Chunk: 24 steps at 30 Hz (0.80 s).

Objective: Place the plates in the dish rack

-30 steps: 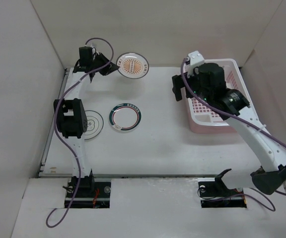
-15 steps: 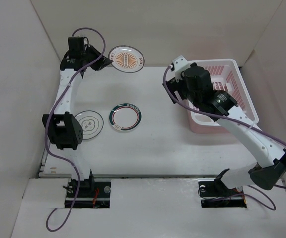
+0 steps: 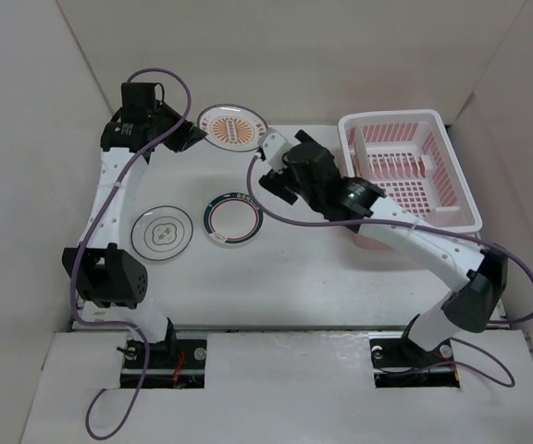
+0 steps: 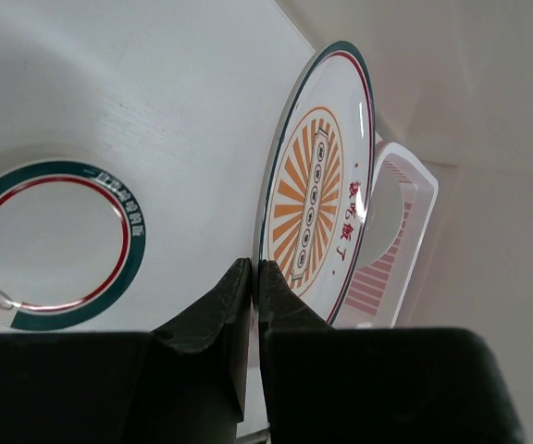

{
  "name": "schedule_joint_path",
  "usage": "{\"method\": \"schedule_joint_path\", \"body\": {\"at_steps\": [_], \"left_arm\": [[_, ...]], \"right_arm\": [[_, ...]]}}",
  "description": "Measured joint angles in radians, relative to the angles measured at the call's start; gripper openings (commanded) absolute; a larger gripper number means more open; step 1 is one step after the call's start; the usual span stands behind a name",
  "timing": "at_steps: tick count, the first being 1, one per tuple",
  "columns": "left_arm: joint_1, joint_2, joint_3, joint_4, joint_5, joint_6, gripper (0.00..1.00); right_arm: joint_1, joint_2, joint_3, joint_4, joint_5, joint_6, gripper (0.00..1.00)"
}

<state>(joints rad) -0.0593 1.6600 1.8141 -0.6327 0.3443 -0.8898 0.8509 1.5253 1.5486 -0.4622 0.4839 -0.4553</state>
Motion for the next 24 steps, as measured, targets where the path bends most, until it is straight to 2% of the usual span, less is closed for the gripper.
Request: {"method": "schedule_joint_path", "body": {"at_steps": [5, 14, 24], "left_arm": [[-0.034, -0.039, -0.059, -0.042, -0.026, -0.022, 0.00], [-0.060, -0.054, -0.120, -0.069, -0.016, -0.037, 0.00], [-0.059, -0.099, -0.134, -0.061, 0.020, -0.045, 0.00]], "right_arm": [[0.056, 0.084, 0.000, 0.096, 0.038, -0.082, 0.97], [0.076, 0.142, 0.018, 0.238, 0.083, -0.184, 0.94], [0.076, 0.209, 0.027, 0.278, 0.066, -0.218, 0.94]]}}
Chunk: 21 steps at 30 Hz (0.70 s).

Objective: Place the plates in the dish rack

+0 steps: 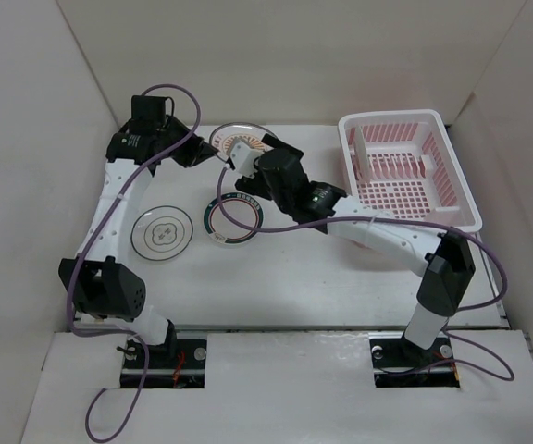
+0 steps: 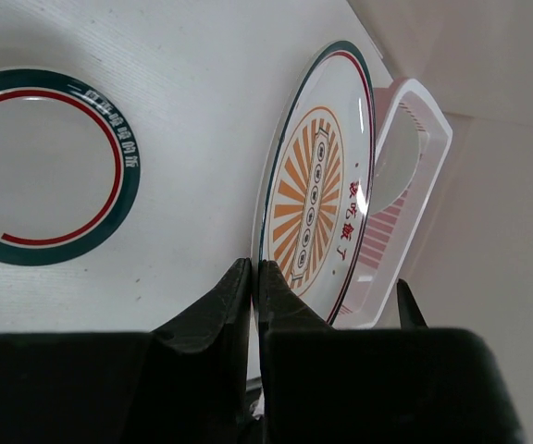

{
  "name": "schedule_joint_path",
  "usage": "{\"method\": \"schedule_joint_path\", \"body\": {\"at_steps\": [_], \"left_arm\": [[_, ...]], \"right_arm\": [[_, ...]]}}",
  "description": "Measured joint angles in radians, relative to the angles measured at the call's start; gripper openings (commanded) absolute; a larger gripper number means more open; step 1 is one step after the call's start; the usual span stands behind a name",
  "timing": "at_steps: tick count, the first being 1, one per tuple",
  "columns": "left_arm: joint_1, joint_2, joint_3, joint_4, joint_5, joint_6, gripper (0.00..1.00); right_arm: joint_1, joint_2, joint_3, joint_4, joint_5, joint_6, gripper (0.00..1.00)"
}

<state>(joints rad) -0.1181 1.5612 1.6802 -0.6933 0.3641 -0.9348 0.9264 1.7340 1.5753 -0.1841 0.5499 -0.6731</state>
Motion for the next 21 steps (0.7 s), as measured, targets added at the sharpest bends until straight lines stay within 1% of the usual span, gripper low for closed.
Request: {"method": "schedule_joint_path", "body": {"at_steps": [2, 5, 6, 9, 10, 12, 13, 15, 16, 17, 21], "left_arm": [[0.000, -0.007, -0.003, 0.008, 0.012, -0.004, 0.00], [-0.004, -0.010, -0.006, 0.019, 0.029, -0.009, 0.00], [-0.006, -0.011, -0.007, 0.021, 0.030, -0.010, 0.00], [-0.013, -0.016, -0.014, 0.023, 0.036, -0.011, 0.00], [-0.014, -0.016, -0.014, 0.023, 0.039, -0.011, 0.00], [-0.018, -0.020, -0.014, 0.023, 0.042, -0.012, 0.00], [-0.019, -0.021, -0.014, 0.023, 0.043, -0.011, 0.00], [-0.019, -0.023, -0.014, 0.024, 0.044, -0.013, 0.00], [-0.019, -0.024, -0.014, 0.046, 0.051, -0.031, 0.00], [-0.020, -0.024, -0.012, 0.062, 0.049, -0.025, 0.00], [-0.023, -0.031, -0.012, 0.057, 0.040, -0.019, 0.00]], "right_arm": [[0.000, 0.003, 0.002, 0.005, -0.005, 0.000, 0.94], [0.000, 0.030, 0.027, 0.013, -0.008, 0.000, 0.88], [0.000, 0.043, 0.039, 0.014, -0.010, 0.000, 0.82], [0.000, 0.080, 0.061, 0.014, -0.013, 0.005, 0.70], [0.000, 0.091, 0.066, 0.013, -0.013, 0.008, 0.63], [0.000, 0.111, 0.074, 0.015, -0.014, 0.014, 0.56], [0.000, 0.120, 0.078, 0.013, -0.014, 0.015, 0.44], [-0.001, 0.130, 0.082, 0.012, -0.016, 0.014, 0.17], [-0.001, 0.131, 0.083, -0.002, -0.040, -0.002, 0.10], [0.005, 0.135, 0.082, -0.013, -0.047, -0.006, 0.00], [0.020, 0.139, 0.083, -0.018, -0.040, -0.003, 0.00]]}}
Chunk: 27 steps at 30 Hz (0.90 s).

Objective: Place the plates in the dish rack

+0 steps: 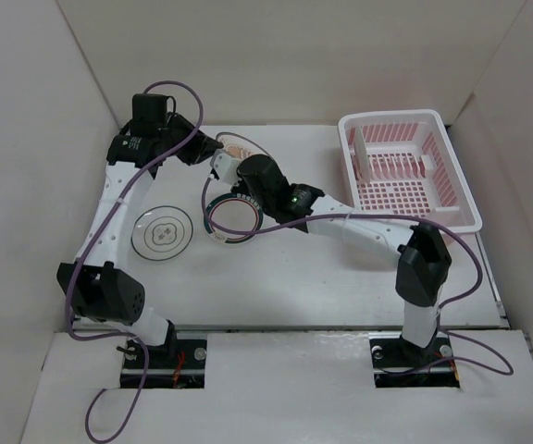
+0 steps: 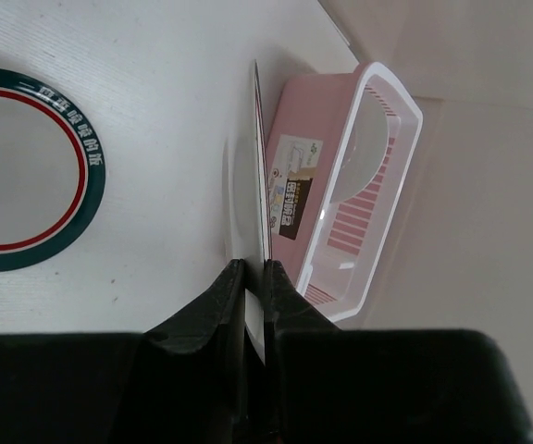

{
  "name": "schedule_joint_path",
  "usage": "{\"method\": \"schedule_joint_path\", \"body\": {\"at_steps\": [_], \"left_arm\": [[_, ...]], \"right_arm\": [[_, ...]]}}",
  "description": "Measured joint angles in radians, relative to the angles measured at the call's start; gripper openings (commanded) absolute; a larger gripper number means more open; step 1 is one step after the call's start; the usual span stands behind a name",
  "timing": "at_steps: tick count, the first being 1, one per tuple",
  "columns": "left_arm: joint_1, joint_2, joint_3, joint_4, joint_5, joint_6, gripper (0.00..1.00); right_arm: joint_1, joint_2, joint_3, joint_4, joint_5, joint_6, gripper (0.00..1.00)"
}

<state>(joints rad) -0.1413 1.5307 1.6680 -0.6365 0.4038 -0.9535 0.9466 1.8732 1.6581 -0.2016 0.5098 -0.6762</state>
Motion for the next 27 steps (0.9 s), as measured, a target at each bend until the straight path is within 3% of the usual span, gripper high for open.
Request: {"method": "schedule_joint_path", "body": {"at_steps": [7, 8, 9, 11, 13, 16, 17, 23, 27], "left_arm": [[-0.001, 0.000, 0.001, 0.004, 0.000, 0.002, 0.01], [-0.001, 0.001, 0.001, 0.007, 0.006, 0.002, 0.11], [-0.001, 0.002, 0.003, 0.011, 0.015, 0.004, 0.33], [0.004, 0.004, 0.003, 0.042, 0.052, 0.013, 0.56], [0.023, 0.011, 0.003, 0.124, 0.115, 0.019, 0.73], [0.060, 0.037, 0.023, 0.256, 0.209, 0.022, 0.84], [0.074, 0.049, 0.037, 0.297, 0.231, 0.021, 0.96], [0.113, 0.101, 0.098, 0.415, 0.286, 0.065, 1.00], [0.117, 0.105, 0.026, 0.447, 0.306, 0.119, 1.00]], "right_arm": [[-0.001, -0.008, -0.008, 0.000, 0.004, 0.002, 0.00], [-0.001, -0.013, -0.011, 0.001, 0.005, 0.003, 0.00], [-0.002, -0.018, -0.018, 0.002, 0.005, 0.006, 0.00], [-0.003, -0.040, -0.037, 0.006, 0.005, 0.037, 0.00], [-0.010, -0.069, -0.064, 0.012, 0.005, 0.064, 0.00], [-0.026, -0.124, -0.098, 0.014, -0.010, 0.116, 0.00], [-0.036, -0.139, -0.100, 0.016, -0.014, 0.135, 0.00], [-0.124, -0.246, -0.100, -0.009, -0.048, 0.257, 0.00], [-0.282, -0.360, -0.083, -0.075, -0.142, 0.365, 0.00]]}}
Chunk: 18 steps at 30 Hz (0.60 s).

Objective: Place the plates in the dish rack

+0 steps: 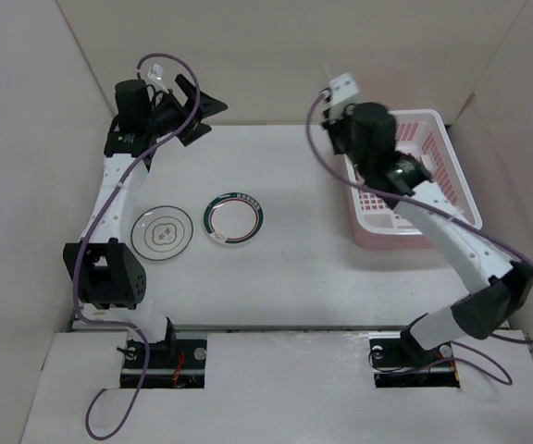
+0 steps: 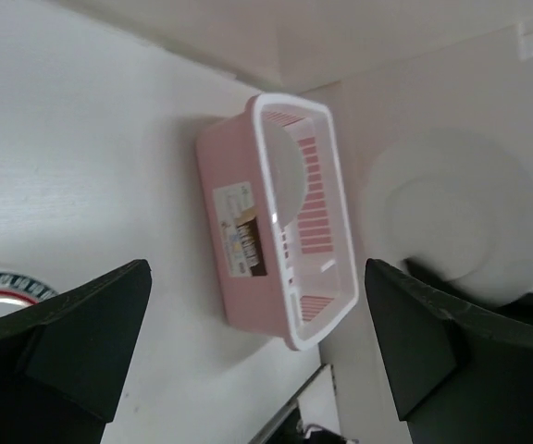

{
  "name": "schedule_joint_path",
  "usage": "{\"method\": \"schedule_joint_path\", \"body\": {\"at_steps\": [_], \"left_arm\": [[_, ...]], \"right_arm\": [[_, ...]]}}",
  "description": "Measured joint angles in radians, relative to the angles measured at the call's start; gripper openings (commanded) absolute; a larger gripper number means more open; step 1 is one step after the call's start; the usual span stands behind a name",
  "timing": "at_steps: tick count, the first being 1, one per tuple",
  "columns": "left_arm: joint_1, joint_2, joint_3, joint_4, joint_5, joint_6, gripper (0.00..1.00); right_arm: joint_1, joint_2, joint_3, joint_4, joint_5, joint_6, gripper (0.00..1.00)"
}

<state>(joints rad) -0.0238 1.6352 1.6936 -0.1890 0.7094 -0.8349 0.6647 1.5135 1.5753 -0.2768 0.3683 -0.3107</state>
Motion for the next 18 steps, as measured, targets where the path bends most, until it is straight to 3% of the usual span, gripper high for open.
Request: {"method": "schedule_joint_path", "body": {"at_steps": [8, 13, 18], "left_arm": [[-0.032, 0.016, -0.233, 0.043, 0.010, 0.097, 1.00], [-0.072, 0.020, -0.232, 0.097, 0.023, 0.140, 1.00], [-0.072, 0.023, -0.191, 0.048, -0.028, 0.206, 1.00]], "right_arm": [[-0.461, -0.113, 0.093, -0.072, -0.263, 0.104, 0.00], [-0.597, -0.064, 0.072, -0.084, -0.447, 0.135, 0.00], [-0.660, -0.016, -0.023, -0.093, -0.570, 0.163, 0.00]]}}
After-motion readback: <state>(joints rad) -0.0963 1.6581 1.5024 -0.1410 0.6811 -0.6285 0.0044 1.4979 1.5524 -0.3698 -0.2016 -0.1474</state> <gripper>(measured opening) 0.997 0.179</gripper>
